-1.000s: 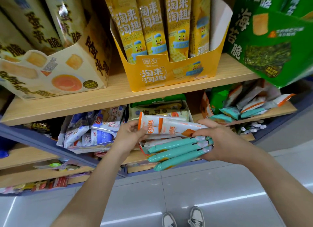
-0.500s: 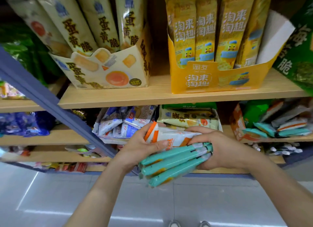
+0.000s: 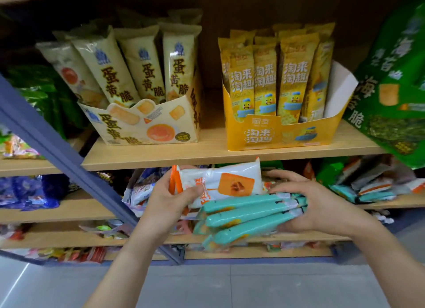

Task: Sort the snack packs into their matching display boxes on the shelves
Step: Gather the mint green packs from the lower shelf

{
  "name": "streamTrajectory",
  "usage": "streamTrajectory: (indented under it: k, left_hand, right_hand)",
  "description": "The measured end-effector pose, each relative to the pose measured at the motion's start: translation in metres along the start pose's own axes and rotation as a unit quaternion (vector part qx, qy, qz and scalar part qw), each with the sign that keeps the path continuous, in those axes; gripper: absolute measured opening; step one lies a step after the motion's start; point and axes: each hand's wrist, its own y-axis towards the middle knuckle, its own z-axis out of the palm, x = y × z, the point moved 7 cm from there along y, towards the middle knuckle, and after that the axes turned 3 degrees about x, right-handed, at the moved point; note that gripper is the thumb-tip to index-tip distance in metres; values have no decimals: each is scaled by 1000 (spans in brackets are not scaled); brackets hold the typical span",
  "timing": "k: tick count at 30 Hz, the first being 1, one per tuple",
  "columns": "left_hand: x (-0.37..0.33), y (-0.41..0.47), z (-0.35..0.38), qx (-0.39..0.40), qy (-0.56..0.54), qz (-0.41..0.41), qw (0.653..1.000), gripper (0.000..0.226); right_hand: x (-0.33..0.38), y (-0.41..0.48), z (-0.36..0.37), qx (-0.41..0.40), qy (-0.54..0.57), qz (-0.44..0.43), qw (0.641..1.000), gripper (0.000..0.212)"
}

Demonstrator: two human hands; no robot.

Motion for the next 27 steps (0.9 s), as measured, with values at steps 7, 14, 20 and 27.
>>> streamTrajectory:
  k: [7, 14, 20, 27]
  left_hand:
    - [3, -4, 18, -16, -86, -5, 996, 25]
    - [25, -10, 21, -84, -48, 1, 995, 26]
    - [28, -11, 74, -11, 63, 6, 998, 32]
    - [11, -19, 172, 43, 142, 81, 986, 36]
  right_hand:
    - [-19, -32, 32, -2, 398, 16, 917, 72]
    - [-76, -99, 52, -117, 509, 88, 848, 83]
    - [-105, -174, 40, -200, 514, 154, 820, 86]
    - [-143, -260, 7, -350, 476, 197, 783, 97]
